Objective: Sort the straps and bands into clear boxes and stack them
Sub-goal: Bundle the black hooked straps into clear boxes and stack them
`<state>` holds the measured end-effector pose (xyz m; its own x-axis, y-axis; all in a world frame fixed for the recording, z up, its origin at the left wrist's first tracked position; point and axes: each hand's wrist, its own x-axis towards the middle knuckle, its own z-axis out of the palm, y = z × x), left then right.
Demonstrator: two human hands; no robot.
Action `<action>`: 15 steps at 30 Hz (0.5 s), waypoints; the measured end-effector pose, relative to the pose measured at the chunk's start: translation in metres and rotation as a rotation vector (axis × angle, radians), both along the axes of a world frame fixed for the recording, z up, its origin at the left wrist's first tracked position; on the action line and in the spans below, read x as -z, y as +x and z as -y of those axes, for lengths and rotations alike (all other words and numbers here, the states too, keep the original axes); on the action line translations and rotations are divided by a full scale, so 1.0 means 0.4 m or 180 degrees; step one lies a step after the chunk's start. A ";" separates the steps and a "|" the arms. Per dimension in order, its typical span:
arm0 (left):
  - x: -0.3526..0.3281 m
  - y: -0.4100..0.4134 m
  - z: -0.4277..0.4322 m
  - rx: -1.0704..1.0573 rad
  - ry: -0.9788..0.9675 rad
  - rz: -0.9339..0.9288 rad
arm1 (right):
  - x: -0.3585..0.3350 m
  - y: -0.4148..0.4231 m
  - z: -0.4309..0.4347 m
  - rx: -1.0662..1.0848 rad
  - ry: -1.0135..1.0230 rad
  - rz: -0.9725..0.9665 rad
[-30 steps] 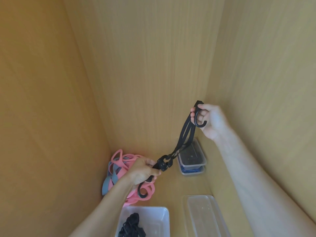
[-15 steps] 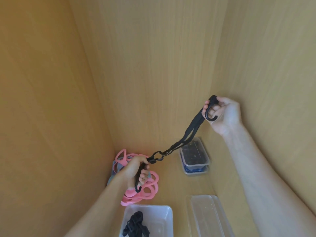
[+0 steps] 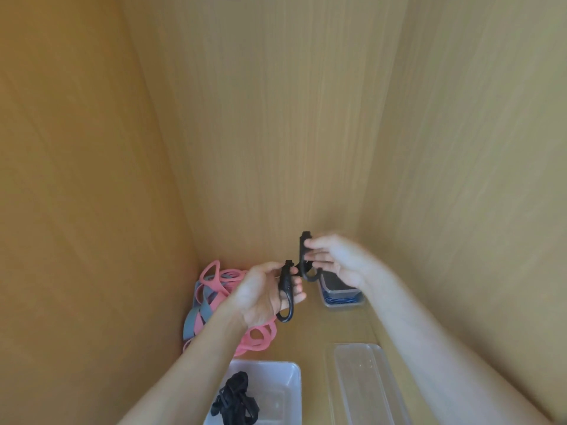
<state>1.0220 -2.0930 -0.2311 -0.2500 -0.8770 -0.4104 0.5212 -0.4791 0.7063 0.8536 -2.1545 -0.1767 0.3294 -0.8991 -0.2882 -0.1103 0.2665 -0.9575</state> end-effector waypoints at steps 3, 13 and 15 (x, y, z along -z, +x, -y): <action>0.000 -0.005 0.001 -0.0027 -0.0069 0.0029 | 0.037 0.023 -0.033 -0.0105 -0.0065 -0.0192; 0.002 -0.014 -0.002 0.0126 -0.0216 0.0157 | 0.126 0.087 -0.116 0.0436 -0.0880 -0.0504; -0.002 -0.002 -0.003 0.0215 -0.0165 0.0294 | 0.128 0.077 -0.121 0.0179 -0.1198 -0.0589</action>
